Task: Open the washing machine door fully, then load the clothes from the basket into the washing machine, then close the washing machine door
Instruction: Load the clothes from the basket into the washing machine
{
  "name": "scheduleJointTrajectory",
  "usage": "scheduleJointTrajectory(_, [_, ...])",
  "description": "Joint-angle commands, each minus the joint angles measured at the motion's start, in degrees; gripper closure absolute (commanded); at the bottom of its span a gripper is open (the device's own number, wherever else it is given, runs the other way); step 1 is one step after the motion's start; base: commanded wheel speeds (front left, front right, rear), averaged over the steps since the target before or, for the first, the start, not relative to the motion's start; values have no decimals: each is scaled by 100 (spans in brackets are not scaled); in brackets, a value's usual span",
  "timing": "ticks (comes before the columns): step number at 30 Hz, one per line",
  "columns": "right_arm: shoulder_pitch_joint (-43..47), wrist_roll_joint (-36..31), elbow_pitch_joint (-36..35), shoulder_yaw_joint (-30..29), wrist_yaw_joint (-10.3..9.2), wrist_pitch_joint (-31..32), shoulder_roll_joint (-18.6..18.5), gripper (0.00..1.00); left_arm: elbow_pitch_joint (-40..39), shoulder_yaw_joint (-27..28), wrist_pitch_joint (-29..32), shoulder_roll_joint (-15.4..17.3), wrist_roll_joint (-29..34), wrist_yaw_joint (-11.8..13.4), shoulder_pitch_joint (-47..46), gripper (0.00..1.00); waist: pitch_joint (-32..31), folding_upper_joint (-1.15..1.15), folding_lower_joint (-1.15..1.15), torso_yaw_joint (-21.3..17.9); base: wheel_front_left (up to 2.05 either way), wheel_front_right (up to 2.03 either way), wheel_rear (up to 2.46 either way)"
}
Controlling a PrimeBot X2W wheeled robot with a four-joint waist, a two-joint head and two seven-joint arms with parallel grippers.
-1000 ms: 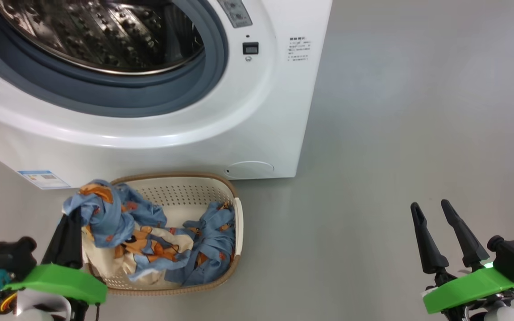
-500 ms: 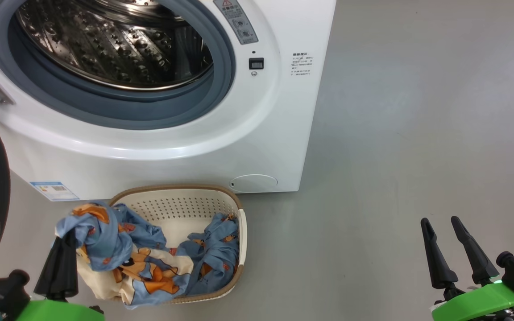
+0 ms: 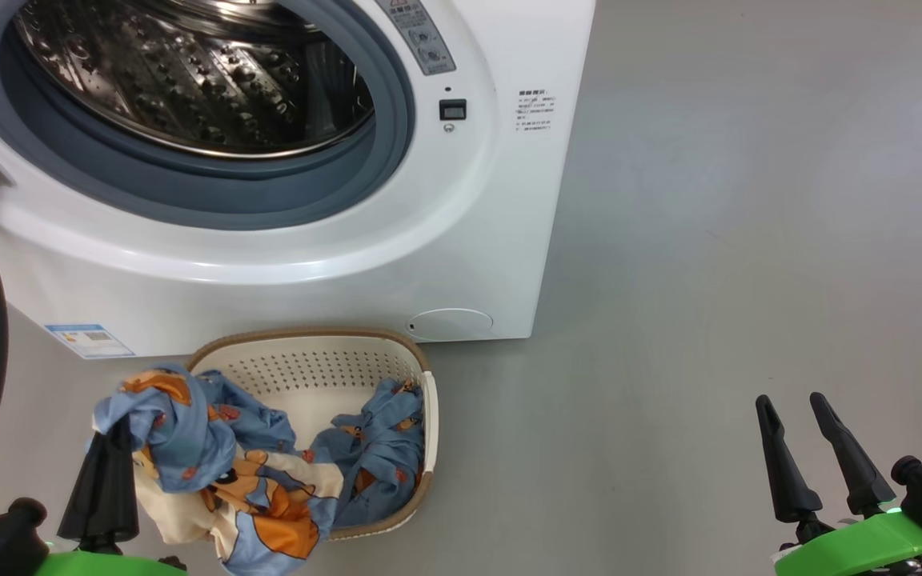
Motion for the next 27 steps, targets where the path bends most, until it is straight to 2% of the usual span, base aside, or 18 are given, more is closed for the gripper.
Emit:
scheduleJointTrajectory(1, [-53,25,-153,80,8,-28,-31,0,-163,235,-37,72,58,-9,-144,100,35,0,0,-14,0,0,0])
scheduleJointTrajectory(13, [-291,-3,-196,104,8,-28,90,0,-119,275,-37,141,22,-9,-1014,100,490,0,0,-111,0,0,0])
scheduleJointTrajectory(27, [-670,1,-177,220,8,-28,283,0,494,151,-37,775,46,-9,-3143,100,1006,0,0,-472,0,0,0])
